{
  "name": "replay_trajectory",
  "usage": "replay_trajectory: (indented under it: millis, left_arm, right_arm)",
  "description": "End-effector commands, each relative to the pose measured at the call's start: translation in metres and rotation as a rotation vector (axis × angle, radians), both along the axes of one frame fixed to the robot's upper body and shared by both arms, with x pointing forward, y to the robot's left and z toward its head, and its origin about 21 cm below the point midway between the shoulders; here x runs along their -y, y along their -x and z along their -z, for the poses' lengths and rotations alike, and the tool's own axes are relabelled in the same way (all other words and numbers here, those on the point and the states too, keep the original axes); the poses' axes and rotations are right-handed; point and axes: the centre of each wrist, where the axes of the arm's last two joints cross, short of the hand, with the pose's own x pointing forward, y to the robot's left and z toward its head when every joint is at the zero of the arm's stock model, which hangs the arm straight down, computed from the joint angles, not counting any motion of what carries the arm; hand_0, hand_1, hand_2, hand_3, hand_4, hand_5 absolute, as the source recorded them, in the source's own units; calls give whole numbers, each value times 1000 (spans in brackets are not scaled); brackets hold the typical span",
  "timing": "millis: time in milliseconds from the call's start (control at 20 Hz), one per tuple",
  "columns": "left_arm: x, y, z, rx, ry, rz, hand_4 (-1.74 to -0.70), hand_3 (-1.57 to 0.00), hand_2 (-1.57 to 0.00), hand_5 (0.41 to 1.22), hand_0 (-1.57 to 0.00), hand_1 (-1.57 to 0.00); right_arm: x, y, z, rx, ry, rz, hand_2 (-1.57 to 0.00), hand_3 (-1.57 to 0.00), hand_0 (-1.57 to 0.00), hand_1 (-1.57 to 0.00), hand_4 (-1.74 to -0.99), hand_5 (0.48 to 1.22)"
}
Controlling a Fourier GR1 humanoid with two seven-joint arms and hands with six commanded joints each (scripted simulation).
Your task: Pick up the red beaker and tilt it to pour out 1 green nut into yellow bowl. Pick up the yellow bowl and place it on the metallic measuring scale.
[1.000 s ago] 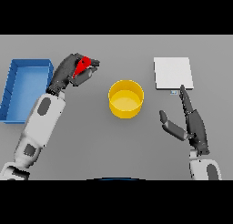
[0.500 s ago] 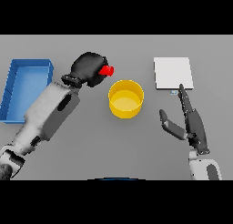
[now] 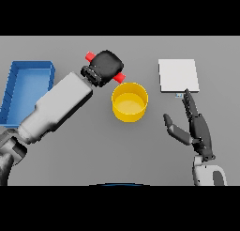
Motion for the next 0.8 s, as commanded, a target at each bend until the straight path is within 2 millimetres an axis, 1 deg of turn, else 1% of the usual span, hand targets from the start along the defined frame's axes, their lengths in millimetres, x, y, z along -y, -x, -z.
replay_trajectory:
  millis: [0,50,100,200,300,350,400,450,550,600,700,750]
  left_arm:
    - [4,1,0,0,-38,28,-1723,-1394,-1571,1218,-1571,-1571]
    - [11,1,3,9,-69,65,-1725,-1429,-1571,1219,-1571,-1571]
    - [15,2,2,25,-104,89,-1727,-1458,-1571,1219,-1571,-1571]
    - [15,-1,-2,48,-190,117,-1730,-1499,-1571,1220,-1571,-1571]
    - [23,0,-1,74,-260,169,-1733,-1525,-1571,1220,-1571,-1571]
    - [24,0,-2,94,-298,190,-1734,-1534,-1571,1220,-1571,-1571]
    - [27,0,-5,114,-333,200,-1736,-1541,-1571,1221,-1571,-1571]
    - [29,1,-2,140,-374,223,-1737,-1547,-1571,1221,-1571,-1571]
    - [34,3,-7,154,-443,263,-1738,-1556,-1571,1221,-1571,-1571]
    - [36,2,-8,173,-467,285,-1738,-1559,-1571,1221,-1571,-1571]
    - [38,2,-7,205,-529,314,-1736,-1563,-1571,1221,-1571,-1571]
    - [42,3,-6,222,-557,328,-1736,-1565,-1571,1221,-1571,-1571]
  right_arm:
    - [2,-1,-2,19,11,8,1,1,1,1,-1220,624]
    - [2,-1,-3,25,29,7,1,1,1,1,-1221,617]
    - [3,-2,1,15,35,17,1,1,1,1,-1221,610]
    - [0,-4,-1,28,45,27,1,1,1,1,-1213,591]
    - [-7,-2,-1,42,31,25,1,1,1,1,-1193,578]
    - [-3,0,-1,48,38,28,1,1,1,1,-1185,575]
    - [-4,1,-1,51,54,25,1,1,1,1,-1173,572]
    - [-3,-1,-2,48,48,28,1,1,1,1,-1160,569]
    - [-4,1,0,44,32,27,1,1,1,1,-1148,566]
    - [-7,-2,-3,53,29,26,1,1,1,1,-1147,566]
    - [-4,0,0,44,37,32,1,1,1,1,-1130,565]
    - [-5,0,1,42,45,39,1,1,1,1,-1129,566]
